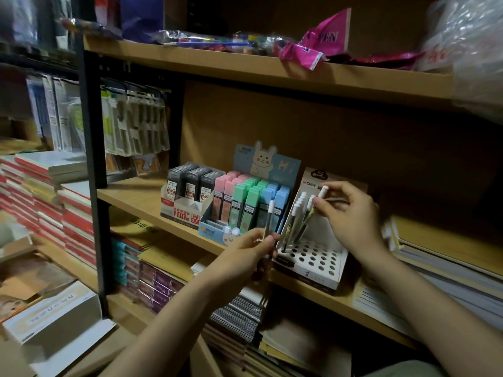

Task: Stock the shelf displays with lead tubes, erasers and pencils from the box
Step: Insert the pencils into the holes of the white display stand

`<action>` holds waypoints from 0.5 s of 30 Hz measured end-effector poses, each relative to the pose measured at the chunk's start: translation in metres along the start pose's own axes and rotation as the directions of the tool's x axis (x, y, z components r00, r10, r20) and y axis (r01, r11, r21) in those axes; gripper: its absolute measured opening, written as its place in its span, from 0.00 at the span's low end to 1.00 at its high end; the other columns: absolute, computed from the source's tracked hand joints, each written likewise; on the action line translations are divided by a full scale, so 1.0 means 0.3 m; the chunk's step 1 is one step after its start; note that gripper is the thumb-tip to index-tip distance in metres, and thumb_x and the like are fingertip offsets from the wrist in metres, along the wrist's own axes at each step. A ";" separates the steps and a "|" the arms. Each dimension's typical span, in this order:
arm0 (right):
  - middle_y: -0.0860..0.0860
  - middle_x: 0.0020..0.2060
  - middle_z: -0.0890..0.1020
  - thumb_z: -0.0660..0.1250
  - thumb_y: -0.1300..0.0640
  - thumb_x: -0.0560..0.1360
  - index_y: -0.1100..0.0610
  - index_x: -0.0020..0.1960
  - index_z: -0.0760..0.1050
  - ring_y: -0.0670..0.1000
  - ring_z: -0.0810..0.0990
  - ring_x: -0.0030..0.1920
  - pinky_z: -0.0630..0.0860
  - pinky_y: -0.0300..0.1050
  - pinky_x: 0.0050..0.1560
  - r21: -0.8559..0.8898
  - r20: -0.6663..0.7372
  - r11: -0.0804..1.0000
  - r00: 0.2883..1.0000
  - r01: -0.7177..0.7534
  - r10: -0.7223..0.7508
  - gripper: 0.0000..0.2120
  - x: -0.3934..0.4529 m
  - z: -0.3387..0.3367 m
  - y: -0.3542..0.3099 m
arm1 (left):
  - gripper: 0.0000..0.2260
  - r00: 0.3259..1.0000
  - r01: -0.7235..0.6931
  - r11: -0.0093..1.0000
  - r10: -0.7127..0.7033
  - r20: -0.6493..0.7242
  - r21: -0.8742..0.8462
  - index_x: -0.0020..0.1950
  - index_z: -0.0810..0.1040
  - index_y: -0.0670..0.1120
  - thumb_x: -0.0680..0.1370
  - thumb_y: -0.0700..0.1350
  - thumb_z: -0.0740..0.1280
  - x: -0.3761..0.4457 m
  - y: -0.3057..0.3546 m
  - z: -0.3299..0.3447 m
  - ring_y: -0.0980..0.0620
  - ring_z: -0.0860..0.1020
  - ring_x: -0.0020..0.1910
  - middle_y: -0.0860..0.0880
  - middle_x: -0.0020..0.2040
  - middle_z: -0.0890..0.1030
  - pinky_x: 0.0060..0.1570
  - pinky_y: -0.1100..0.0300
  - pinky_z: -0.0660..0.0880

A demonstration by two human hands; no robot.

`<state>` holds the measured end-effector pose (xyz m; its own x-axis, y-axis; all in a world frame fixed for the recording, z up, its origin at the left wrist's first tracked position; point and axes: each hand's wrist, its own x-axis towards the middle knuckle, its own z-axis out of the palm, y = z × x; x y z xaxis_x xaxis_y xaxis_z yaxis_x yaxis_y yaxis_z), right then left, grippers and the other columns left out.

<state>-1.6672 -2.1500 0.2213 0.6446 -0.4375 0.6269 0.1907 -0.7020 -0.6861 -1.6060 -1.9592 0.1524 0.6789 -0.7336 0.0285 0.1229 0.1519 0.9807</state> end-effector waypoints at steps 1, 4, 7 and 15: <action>0.43 0.45 0.81 0.74 0.61 0.72 0.50 0.54 0.78 0.44 0.82 0.46 0.82 0.47 0.52 -0.001 -0.010 1.000 1.000 -0.004 0.004 0.13 0.002 0.004 0.007 | 0.10 1.000 -0.006 1.000 0.006 -0.015 0.025 0.58 0.78 0.49 0.83 0.47 0.59 0.001 -0.007 0.004 0.58 0.72 0.33 0.52 0.38 0.76 0.33 0.64 0.66; 0.42 0.44 0.80 0.75 0.60 0.71 0.49 0.53 0.76 0.43 0.82 0.44 0.82 0.42 0.46 -0.020 -0.034 1.000 0.999 0.003 -0.004 0.15 0.013 0.010 0.008 | 0.12 0.996 0.000 1.000 -0.001 -0.089 -0.005 0.58 0.77 0.48 0.84 0.47 0.56 0.016 -0.022 0.014 0.55 0.69 0.35 0.49 0.41 0.75 0.36 0.62 0.65; 0.42 0.43 0.79 0.76 0.59 0.70 0.49 0.51 0.73 0.38 0.80 0.41 0.77 0.28 0.37 -0.064 -0.038 0.997 0.998 0.040 -0.043 0.16 0.020 0.009 -0.008 | 0.12 0.994 -0.003 1.000 -0.001 -0.112 -0.030 0.59 0.77 0.47 0.84 0.44 0.55 0.028 -0.027 0.010 0.54 0.70 0.38 0.48 0.42 0.75 0.38 0.61 0.66; 0.45 0.40 0.80 0.75 0.57 0.71 0.53 0.46 0.72 0.42 0.81 0.40 0.75 0.30 0.35 -0.246 0.011 0.948 0.979 0.202 -0.205 0.12 -0.012 0.003 -0.013 | 0.08 0.989 -0.047 0.999 0.046 -0.142 -0.001 0.57 0.79 0.46 0.80 0.42 0.65 0.032 -0.045 -0.003 0.49 0.80 0.42 0.44 0.48 0.81 0.38 0.56 0.77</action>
<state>-1.6697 -2.1451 0.2214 0.6001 -0.2778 0.7502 0.1290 -0.8919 -0.4335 -1.6005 -1.9675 0.1391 0.7798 -0.6244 0.0459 0.0916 0.1863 0.9782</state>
